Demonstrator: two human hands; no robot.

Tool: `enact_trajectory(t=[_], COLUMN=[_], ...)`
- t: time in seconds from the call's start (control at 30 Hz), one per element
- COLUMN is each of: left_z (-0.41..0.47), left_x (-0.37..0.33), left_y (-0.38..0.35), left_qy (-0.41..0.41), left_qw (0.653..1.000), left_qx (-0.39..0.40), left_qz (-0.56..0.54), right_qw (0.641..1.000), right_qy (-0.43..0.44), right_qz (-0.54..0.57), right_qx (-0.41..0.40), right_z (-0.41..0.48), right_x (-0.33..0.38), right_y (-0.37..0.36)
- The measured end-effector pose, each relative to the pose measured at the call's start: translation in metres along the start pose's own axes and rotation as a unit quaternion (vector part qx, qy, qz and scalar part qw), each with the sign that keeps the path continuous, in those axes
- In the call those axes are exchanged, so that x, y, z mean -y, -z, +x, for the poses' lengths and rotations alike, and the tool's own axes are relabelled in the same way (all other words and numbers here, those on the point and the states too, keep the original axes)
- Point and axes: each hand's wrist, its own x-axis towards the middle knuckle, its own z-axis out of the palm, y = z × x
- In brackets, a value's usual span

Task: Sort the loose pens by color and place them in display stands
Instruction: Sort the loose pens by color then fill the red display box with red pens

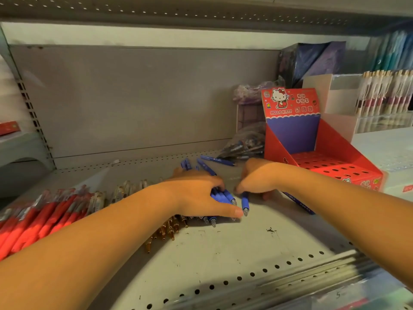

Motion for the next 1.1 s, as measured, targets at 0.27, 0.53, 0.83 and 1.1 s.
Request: enact_trajectory(t=[0.27, 0.53, 0.83, 1.1], left_z=[-0.006, -0.006, 0.012, 0.049], left_x=[-0.010, -0.007, 0.015, 0.067], left_y=[-0.005, -0.003, 0.016, 0.035], left_qy=[-0.015, -0.017, 0.151, 0.312], left_qw=[0.997, 0.999, 0.974, 0.938], left_qx=[-0.059, -0.045, -0.111, -0.086], left_qz=[0.046, 0.012, -0.125, -0.128], right_qw=[0.997, 0.985, 0.995, 0.989], right_qy=[0.062, 0.095, 0.091, 0.076], right_qz=[0.046, 0.133, 0.030, -0.120], right_qx=[0.030, 0.053, 0.015, -0.041], right_z=[-0.004, -0.006, 0.020, 0.077], right_x=[0.005, -0.003, 0.011, 0.024], right_y=[-0.008, -0.006, 0.015, 0.024])
